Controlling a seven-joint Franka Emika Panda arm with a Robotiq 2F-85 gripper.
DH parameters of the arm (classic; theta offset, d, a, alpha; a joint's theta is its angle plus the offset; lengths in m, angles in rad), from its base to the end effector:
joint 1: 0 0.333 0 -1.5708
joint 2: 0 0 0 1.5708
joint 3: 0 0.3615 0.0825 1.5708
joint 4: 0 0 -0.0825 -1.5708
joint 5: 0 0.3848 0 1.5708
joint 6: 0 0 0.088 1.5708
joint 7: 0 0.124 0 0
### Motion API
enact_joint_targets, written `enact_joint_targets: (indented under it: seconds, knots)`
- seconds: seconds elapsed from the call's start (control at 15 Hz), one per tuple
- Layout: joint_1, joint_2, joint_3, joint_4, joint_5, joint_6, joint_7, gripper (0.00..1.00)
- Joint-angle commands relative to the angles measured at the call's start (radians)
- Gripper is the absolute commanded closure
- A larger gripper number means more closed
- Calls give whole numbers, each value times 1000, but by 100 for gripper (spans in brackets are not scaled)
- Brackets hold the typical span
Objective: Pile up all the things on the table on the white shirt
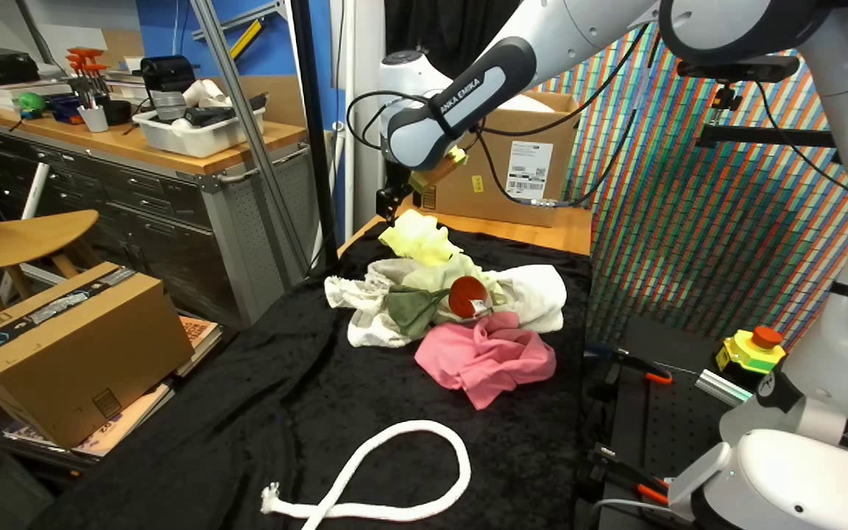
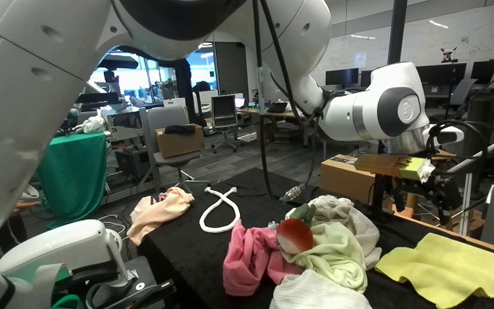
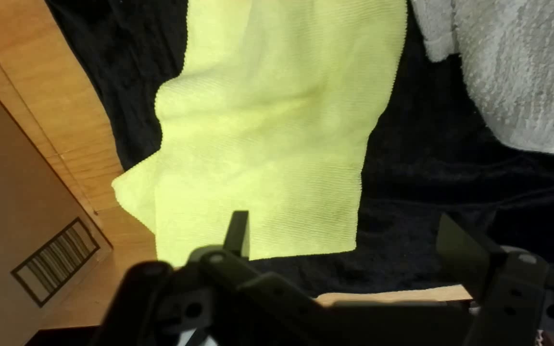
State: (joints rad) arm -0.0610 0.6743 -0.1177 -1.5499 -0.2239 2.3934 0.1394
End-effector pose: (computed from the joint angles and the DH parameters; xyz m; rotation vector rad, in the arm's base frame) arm 0.7439 -0.1224 0.2914 2.8854 -0.1943 0.2397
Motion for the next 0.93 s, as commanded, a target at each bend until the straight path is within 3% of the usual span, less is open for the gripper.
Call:
enact_joint_targets:
  seconds: [0.0, 0.47, 0.87]
  knots:
    - [-19, 94, 15, 139, 48, -55, -68, 0]
    - [-89, 190, 68, 211, 184, -12, -141, 0]
    - [-94, 244, 66, 241, 193, -11, -159, 0]
